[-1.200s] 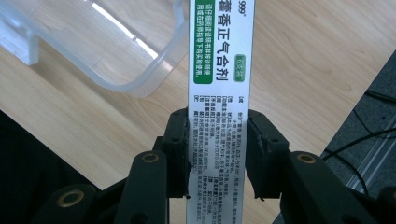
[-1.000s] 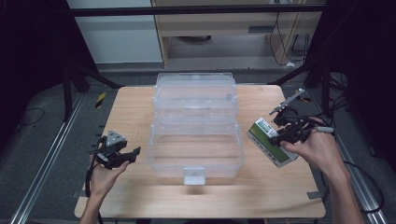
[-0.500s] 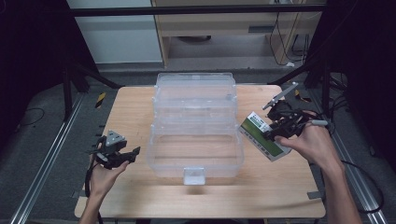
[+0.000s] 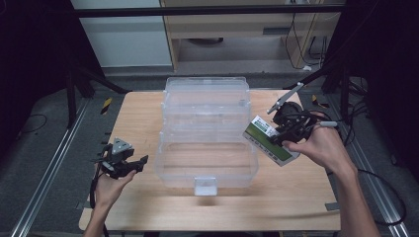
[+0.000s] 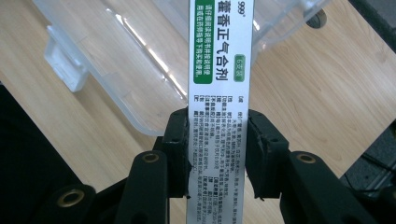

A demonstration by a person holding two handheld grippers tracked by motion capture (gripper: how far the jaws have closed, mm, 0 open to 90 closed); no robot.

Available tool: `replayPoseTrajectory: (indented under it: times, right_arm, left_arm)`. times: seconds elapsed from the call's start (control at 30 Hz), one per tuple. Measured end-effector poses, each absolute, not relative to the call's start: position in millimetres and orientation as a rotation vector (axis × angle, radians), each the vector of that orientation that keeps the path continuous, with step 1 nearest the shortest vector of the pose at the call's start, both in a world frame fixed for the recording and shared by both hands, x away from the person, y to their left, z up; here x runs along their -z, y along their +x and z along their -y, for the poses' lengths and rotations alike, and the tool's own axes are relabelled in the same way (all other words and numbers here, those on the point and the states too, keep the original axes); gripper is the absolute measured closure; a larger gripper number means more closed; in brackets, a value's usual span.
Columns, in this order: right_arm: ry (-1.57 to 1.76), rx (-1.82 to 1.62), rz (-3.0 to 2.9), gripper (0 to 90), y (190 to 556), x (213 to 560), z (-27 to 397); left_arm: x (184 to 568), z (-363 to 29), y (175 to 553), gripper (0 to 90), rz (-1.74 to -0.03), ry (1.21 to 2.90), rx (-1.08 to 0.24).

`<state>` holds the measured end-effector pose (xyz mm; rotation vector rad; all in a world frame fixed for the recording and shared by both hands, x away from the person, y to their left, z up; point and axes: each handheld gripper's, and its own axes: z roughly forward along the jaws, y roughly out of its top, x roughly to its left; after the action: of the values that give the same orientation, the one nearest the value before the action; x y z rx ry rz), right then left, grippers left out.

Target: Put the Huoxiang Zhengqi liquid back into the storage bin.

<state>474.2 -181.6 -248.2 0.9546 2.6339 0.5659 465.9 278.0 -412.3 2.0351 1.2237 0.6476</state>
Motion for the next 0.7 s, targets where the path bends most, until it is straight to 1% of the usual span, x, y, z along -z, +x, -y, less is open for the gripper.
replayPoseTrajectory:
  times: [0.7]
  right_arm:
    - [0.727,-0.579,-2.736,64.1,485.4,242.4,150.4]
  left_arm:
    - [413.3,-279.1,466.7,39.3,-1.229,2.038,-0.646]
